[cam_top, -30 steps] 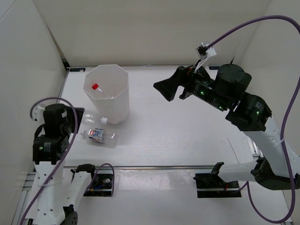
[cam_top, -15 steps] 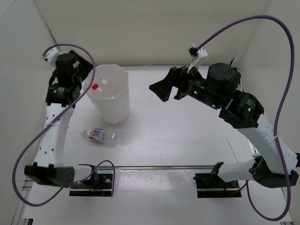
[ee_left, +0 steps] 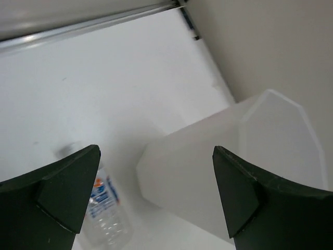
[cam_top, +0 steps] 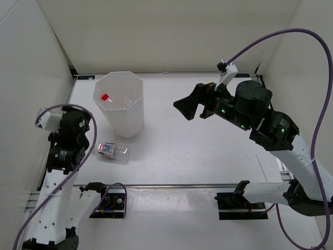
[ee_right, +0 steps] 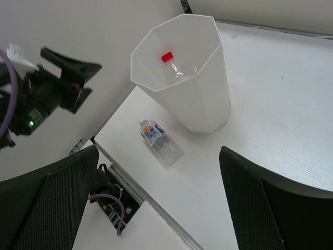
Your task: Put the plastic bottles in the bin
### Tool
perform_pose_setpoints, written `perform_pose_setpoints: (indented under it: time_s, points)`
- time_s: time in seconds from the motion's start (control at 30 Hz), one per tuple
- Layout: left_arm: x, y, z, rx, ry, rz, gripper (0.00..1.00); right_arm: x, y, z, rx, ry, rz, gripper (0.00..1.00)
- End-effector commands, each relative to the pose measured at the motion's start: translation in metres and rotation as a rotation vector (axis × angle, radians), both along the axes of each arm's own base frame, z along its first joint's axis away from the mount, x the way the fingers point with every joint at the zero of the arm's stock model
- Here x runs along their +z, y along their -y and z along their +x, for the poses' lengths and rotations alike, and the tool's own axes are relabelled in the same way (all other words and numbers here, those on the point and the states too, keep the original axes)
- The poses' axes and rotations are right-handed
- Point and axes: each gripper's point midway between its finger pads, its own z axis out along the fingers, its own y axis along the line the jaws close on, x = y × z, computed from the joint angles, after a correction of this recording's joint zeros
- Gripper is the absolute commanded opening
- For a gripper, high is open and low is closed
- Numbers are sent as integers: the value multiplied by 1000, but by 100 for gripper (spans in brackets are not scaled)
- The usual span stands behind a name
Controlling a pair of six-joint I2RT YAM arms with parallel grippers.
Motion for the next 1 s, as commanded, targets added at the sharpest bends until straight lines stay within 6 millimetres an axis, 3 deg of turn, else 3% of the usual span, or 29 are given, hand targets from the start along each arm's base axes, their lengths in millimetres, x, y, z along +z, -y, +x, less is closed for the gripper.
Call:
perform_pose_setpoints:
  time_s: [0.0, 0.1, 0.17, 0.3, 0.4, 0.5, 0.67, 0.97]
  points:
    - [-74, -5, -23, 107, -135, -159, 100, 8, 6, 0, -22, 25, 25, 100]
    - [-100, -9, -25, 135, -190, -184, 100, 0, 3, 0, -13, 6, 0, 100]
    - [-114, -11, -23, 172, -212, -238, 100, 5, 3, -1, -1, 14, -2, 100]
    - [-149, 1, -9, 131, -239, -368, 100, -2, 4, -2, -1, -6, -32, 100]
    - [-193, 0, -12, 160, -273, -435, 100, -1, 14, -5, -21, -5, -36, 100]
    - [-222, 0, -17, 176, -310, -502, 100, -1, 29, -10, -43, -7, -45, 100]
    - [-248, 9, -16, 134, -347, -562, 100, -4, 41, -12, -80, -15, -50, 100]
    - [-294, 32, -20, 23, -324, -643, 100, -15, 40, -14, -76, -58, -64, 100]
